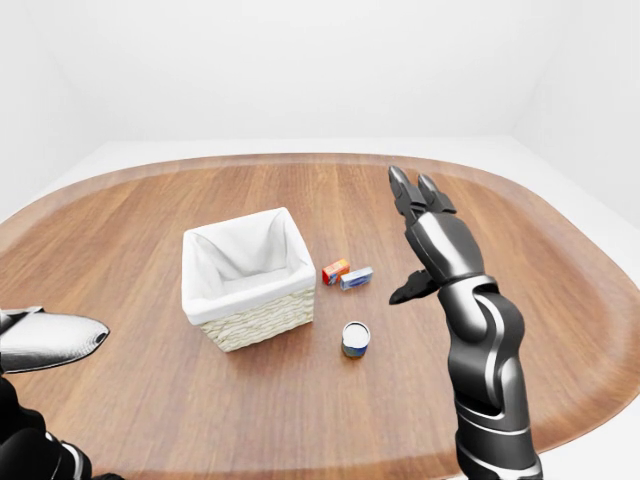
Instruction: Pick up the alphabet soup and put it in the basket.
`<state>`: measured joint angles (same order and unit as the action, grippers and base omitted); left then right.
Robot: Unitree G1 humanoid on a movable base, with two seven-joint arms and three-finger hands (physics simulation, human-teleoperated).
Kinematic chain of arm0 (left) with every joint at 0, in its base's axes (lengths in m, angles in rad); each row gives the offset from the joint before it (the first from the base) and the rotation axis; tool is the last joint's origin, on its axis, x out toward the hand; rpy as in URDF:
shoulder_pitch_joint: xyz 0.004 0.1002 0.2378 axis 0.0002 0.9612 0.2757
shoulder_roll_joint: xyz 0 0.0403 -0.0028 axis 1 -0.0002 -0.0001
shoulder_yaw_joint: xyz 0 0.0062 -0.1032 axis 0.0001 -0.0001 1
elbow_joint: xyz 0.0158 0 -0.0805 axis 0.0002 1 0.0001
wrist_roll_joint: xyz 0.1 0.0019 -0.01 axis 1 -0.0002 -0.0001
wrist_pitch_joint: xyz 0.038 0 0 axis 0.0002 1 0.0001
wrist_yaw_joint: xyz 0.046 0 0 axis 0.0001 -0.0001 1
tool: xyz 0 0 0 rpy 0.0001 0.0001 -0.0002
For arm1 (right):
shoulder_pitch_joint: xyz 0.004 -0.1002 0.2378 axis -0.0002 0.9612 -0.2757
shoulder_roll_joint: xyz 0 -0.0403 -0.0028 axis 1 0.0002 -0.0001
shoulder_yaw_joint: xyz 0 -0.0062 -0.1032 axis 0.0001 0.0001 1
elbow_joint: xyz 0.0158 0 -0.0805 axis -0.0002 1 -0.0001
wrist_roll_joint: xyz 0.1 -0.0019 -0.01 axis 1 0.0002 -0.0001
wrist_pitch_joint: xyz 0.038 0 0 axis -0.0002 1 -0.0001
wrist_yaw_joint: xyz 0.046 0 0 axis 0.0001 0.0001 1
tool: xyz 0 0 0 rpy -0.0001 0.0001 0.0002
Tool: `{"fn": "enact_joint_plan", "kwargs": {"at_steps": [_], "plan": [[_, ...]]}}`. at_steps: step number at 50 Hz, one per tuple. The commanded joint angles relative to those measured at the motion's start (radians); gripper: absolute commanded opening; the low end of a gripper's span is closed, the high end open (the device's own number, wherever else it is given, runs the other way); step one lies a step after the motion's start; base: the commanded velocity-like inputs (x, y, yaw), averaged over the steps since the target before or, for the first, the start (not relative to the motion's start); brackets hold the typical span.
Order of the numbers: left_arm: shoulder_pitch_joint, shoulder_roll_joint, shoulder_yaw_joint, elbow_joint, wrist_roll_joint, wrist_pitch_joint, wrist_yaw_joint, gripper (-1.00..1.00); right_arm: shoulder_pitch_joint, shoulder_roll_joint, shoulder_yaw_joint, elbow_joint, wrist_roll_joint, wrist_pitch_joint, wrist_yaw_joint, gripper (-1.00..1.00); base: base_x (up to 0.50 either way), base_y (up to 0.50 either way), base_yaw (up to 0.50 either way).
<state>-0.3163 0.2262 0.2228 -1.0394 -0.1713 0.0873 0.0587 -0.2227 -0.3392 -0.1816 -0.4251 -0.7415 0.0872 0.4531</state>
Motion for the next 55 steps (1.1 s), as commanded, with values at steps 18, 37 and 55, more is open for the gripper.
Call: {"fn": "enact_joint_plan", "kwargs": {"at_steps": [18, 37, 55], "plan": [[0.016, 0.03, -0.004, -0.008, -0.042, 0.0, 0.033, 1.0, 0.012, 0.002, -0.071, 0.163, -0.317, -0.031, 0.128, 1.0, 0.0, 0.0, 0.0], [0.022, 0.022, -0.027, -0.008, -0.005, 0.0, 0.015, 1.0, 0.055, 0.084, 0.041, 0.458, -0.373, -0.067, -0.139, 1.0, 0.0, 0.0, 0.0], [0.025, 0.026, -0.028, -0.008, -0.014, 0.0, 0.019, 1.0, 0.011, 0.146, 0.149, 0.589, -0.404, -0.022, -0.224, 1.0, 0.0, 0.0, 0.0]]}}
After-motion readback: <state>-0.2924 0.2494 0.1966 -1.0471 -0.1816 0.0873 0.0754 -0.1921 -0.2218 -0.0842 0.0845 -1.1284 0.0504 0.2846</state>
